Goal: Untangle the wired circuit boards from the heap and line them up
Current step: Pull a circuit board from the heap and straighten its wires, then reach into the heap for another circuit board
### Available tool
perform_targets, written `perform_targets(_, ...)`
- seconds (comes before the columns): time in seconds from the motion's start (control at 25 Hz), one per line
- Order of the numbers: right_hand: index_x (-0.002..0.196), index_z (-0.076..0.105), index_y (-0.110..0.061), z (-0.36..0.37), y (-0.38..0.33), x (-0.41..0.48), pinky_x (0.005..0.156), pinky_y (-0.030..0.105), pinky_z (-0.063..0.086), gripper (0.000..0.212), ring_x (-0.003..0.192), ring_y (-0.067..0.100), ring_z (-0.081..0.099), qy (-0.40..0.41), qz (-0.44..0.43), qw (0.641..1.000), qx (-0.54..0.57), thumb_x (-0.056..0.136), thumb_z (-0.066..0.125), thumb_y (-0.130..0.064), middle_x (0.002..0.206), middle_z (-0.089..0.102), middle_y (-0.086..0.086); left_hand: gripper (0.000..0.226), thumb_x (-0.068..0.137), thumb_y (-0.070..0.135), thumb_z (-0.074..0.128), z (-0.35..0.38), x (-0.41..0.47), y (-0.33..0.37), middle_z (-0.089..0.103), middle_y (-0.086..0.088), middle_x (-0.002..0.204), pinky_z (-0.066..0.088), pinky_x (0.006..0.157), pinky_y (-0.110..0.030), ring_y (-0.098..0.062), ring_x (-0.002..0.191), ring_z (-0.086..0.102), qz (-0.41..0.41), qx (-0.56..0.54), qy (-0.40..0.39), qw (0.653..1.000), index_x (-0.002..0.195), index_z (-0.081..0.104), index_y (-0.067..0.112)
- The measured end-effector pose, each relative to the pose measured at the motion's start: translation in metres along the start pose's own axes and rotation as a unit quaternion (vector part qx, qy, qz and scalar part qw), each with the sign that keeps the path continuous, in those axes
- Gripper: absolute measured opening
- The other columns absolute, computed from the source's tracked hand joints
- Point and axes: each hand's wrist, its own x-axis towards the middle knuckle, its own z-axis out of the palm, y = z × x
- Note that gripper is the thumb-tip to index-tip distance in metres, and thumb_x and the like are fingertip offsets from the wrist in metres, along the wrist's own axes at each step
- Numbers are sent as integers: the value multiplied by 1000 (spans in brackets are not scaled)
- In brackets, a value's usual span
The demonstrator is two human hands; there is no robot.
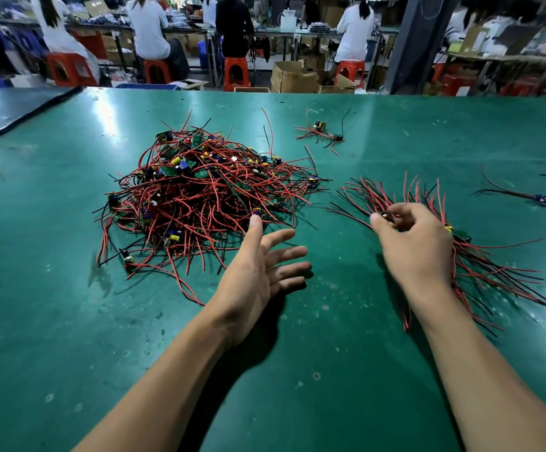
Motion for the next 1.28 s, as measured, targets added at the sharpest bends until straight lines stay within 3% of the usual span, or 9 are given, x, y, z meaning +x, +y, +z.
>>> perform_targets(0.2, 115, 68, -20, 1, -3, -9, 97, 44, 40, 35, 114, 35, 53, 23, -76, 984, -158, 85, 73, -36, 117, 59, 12, 62, 97, 58, 29, -2, 1, 1, 59, -17, 129, 54, 93, -46, -34, 107, 67, 4, -21, 15, 1000, 132, 53, 13)
perform_targets(0.36, 106, 72, -18, 25, -12, -34, 93, 43, 48, 21, 100, 28, 60, -98, -186, 973, -92, 89, 71, -30, 107, 62, 5, 51, 99, 55, 36, -4, 4, 2, 50, -11, 141, 54, 95, -45, -31, 109, 66, 11, -66, 47, 997, 135, 48, 22)
perform_targets(0.48, 104, 74, -19, 41, -11, -50, 90, 40, 51, 20, 98, 21, 62, -198, -198, 957, -78, 90, 70, -32, 104, 62, -2, 54, 100, 51, 38, -11, 9, 7, 38, -14, 152, 52, 97, -46, -33, 113, 63, 16, -112, 67, 991, 147, 36, 25)
perform_targets(0.6, 99, 75, -22, 47, -6, -50, 88, 39, 51, 17, 96, 20, 61, -225, -206, 948, -89, 89, 70, -35, 97, 64, -3, 59, 101, 49, 38, -19, 14, 12, 35, -15, 154, 54, 92, -46, -34, 112, 64, 8, -145, 67, 987, 152, 28, 21)
perform_targets(0.72, 98, 75, -23, 48, -6, -48, 84, 36, 51, 15, 90, 17, 63, -209, -195, 956, -69, 89, 70, -33, 94, 67, -4, 54, 102, 47, 37, -20, 16, 10, 49, -19, 140, 57, 87, -43, -33, 107, 66, -2, -146, 73, 987, 139, 45, 8)
perform_targets(0.88, 101, 73, -20, 57, -19, -45, 86, 38, 51, 18, 93, 22, 65, -161, -138, 977, -14, 96, 59, -31, 99, 72, 2, 45, 104, 40, 36, -17, 17, 8, 64, -18, 106, 60, 76, -33, -25, 90, 68, 1, -122, 82, 989, 111, 59, 2)
perform_targets(1.04, 118, 67, -27, 78, -37, -28, 85, 37, 49, 25, 104, 31, 61, -147, -128, 971, -136, 96, 56, -28, 113, 66, 6, 41, 104, 37, 35, -16, 15, 10, 58, -7, 73, 52, 52, -20, -14, 59, 56, -4, -102, 79, 992, 100, 60, 5)
perform_targets(1.16, 138, 56, -32, 100, -57, -9, 93, 39, 49, 44, 112, 32, 58, -233, -205, 940, -138, 97, 53, -16, 123, 59, 10, 41, 105, 36, 34, -16, 11, 12, 57, -5, 68, 46, 53, -20, -13, 56, 52, -10, -99, 69, 993, 101, 60, 4)
perform_targets(1.28, 149, 42, -33, 115, -62, 8, 103, 43, 46, 56, 125, 29, 54, -354, -237, 887, -177, 97, 55, -19, 139, 57, 9, 42, 105, 36, 33, -17, 10, 13, 57, -5, 70, 46, 56, -21, -13, 58, 52, -15, -97, 60, 993, 106, 60, 3)
